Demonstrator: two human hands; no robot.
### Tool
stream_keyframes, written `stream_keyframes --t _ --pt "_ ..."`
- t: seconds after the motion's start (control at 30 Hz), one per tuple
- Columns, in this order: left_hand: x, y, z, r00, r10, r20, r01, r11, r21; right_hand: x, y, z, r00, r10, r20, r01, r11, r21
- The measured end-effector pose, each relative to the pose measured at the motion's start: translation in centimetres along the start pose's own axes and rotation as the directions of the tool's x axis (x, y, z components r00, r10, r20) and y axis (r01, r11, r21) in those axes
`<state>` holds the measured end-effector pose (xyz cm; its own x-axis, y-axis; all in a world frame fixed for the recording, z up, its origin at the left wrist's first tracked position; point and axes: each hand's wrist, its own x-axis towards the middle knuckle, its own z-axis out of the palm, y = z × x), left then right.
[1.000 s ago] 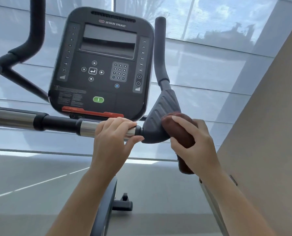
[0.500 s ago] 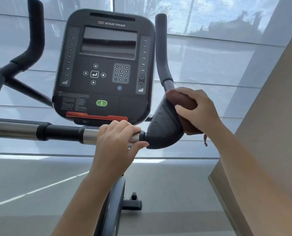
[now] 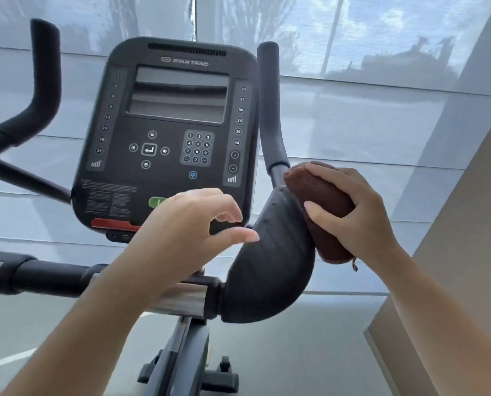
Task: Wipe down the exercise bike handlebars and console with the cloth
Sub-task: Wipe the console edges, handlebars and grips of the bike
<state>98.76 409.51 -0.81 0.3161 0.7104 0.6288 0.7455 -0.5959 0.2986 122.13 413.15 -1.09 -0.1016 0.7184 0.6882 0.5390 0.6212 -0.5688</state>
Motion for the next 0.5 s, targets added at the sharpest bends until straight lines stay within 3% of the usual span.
stream_keyframes --t 0.17,0.3,0.5 --pt "8.4 -0.5 1.5 0.997 0.024 0.074 -0.03 0.996 0.081 7.0 3.5 0.0 0.992 -0.052 -0.114 0.063 0.994 0.087" --pt "12.6 -2.0 4.2 0.997 0.016 0.08 -0.031 0.982 0.186 14.4 4.8 1.5 0.961 -0.183 -0.209 0.211 0.97 0.121" --pt "13.6 -4.7 7.4 0.995 -0.088 0.055 0.088 0.996 -0.007 22.6 4.9 5.9 0.916 -0.243 -0.318 0.318 0.924 0.21"
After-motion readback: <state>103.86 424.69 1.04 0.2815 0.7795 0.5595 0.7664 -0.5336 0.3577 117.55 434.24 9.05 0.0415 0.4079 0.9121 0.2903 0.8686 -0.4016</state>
